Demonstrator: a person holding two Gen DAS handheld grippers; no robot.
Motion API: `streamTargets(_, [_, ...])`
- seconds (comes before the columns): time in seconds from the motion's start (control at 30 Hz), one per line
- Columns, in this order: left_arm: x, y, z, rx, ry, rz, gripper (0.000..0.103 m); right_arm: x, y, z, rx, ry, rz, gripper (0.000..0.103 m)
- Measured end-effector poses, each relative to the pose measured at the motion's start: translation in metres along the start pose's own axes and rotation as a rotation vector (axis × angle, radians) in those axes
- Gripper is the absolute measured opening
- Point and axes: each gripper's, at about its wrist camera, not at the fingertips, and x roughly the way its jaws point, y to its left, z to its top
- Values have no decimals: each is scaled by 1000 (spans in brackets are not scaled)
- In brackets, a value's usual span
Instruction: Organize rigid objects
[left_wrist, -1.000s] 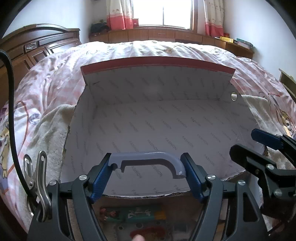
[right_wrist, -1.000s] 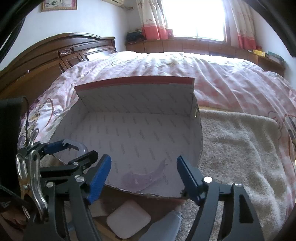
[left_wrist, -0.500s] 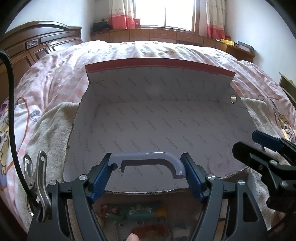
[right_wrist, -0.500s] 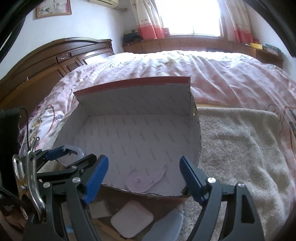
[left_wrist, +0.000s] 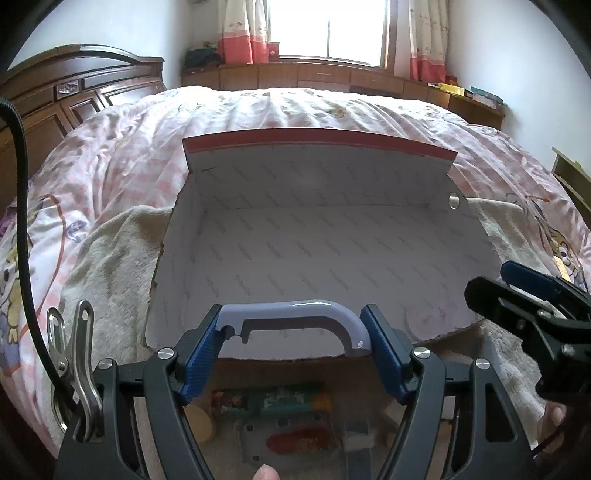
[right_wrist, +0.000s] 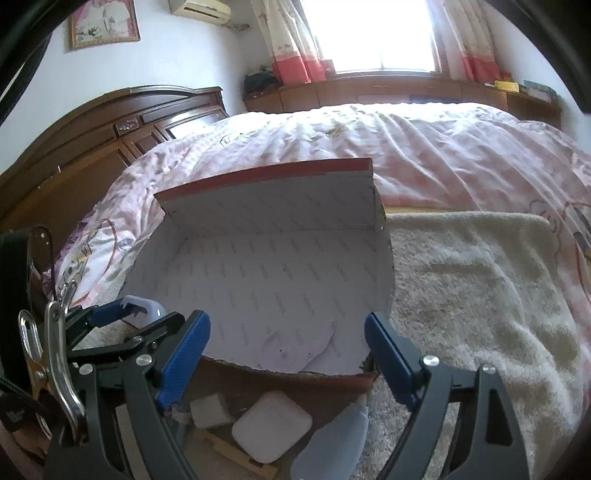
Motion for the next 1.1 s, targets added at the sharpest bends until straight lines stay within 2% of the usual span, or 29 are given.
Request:
streamTargets(0.73, [-26, -3, -12, 3, -20, -18, 75, -21, -8, -21, 60, 6, 12, 89])
streamTargets(1.1, [-43, 2, -32, -18, -20, -29, 75, -33, -5, -40, 78, 25, 23, 89])
